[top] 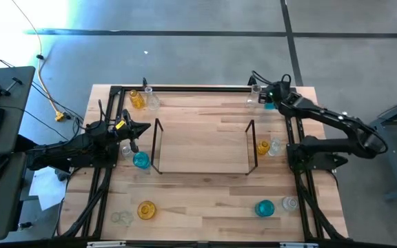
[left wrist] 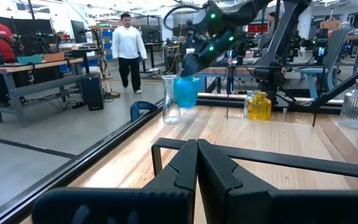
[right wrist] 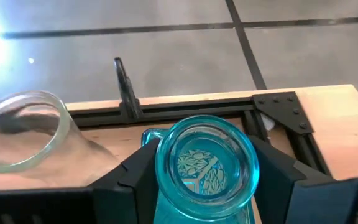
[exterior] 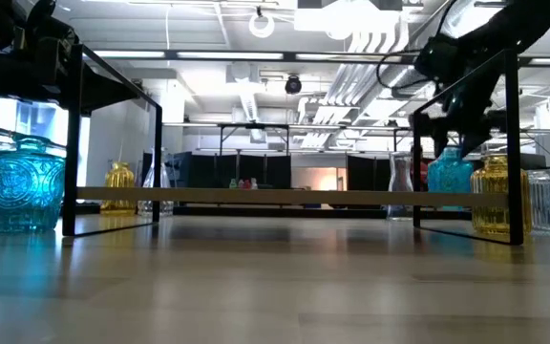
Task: Sort vases onto shelf
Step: Put the blue vase on the shelf
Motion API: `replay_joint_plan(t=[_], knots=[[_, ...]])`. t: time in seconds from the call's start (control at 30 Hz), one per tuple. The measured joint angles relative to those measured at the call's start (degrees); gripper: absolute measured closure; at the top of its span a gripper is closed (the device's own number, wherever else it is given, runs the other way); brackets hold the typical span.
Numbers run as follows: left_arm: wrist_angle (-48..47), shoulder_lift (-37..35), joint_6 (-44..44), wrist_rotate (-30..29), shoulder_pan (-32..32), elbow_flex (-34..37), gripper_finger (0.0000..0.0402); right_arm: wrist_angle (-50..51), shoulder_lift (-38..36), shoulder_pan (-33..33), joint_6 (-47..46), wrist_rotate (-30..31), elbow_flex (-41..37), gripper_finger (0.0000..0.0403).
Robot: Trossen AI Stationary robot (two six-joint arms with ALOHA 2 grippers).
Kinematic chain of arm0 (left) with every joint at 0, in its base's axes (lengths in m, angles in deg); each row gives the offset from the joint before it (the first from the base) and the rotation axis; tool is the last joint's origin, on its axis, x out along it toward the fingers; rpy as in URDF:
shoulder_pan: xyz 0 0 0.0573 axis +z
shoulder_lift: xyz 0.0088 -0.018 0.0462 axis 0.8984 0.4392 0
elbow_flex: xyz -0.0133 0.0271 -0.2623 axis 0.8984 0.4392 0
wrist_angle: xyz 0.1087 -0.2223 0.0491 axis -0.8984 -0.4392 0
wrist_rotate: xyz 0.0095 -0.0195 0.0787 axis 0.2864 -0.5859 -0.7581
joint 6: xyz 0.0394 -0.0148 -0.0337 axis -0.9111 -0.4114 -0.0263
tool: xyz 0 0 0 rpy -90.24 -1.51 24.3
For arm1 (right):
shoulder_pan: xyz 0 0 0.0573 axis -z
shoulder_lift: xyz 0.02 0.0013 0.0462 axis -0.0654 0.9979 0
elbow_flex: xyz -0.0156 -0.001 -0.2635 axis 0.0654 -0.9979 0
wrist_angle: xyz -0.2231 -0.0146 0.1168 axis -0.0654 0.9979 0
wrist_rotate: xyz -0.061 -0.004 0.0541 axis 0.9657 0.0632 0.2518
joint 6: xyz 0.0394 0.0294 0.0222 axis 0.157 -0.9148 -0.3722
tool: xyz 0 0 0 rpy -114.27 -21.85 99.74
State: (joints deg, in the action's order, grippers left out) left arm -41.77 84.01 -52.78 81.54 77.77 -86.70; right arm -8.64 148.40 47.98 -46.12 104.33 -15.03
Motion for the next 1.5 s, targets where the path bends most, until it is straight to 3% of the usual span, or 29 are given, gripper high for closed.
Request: replay_joint_plan(t=[0.3, 0.57, 0.83, 1.1, 1.23, 1.5], knots=[[0.1, 0.0, 0.0, 0.0, 0.0, 0.0, 0.0398, 27.1, -5.6, -12.2, -10.4, 5.7, 16.8, 0.0231], [0.1, 0.0, 0.0, 0.0, 0.0, 0.0, 0.0398, 34.9, -1.5, -31.8, -19.4, 12.5, 34.4, 0.0231], [0.1, 0.0, 0.0, 0.0, 0.0, 0.0, 0.0398, 38.8, 15.4, -44.8, -25.3, 15.6, 48.9, 0.0231], [0.1, 0.0, 0.0, 0.0, 0.0, 0.0, 0.0398, 59.3, 36.6, -49.3, -46.0, 15.4, 64.9, 0.0231], [0.1, 0.0, 0.0, 0.0, 0.0, 0.0, 0.0398, 64.5, 43.5, -50.8, -55.7, 12.8, 67.9, 0.0231], [0.1, 0.0, 0.8, 0.0, 0.0, 0.0, 0.0399, 64.4, 50.0, -51.5, -60.1, 8.2, 67.9, 0.0231]])
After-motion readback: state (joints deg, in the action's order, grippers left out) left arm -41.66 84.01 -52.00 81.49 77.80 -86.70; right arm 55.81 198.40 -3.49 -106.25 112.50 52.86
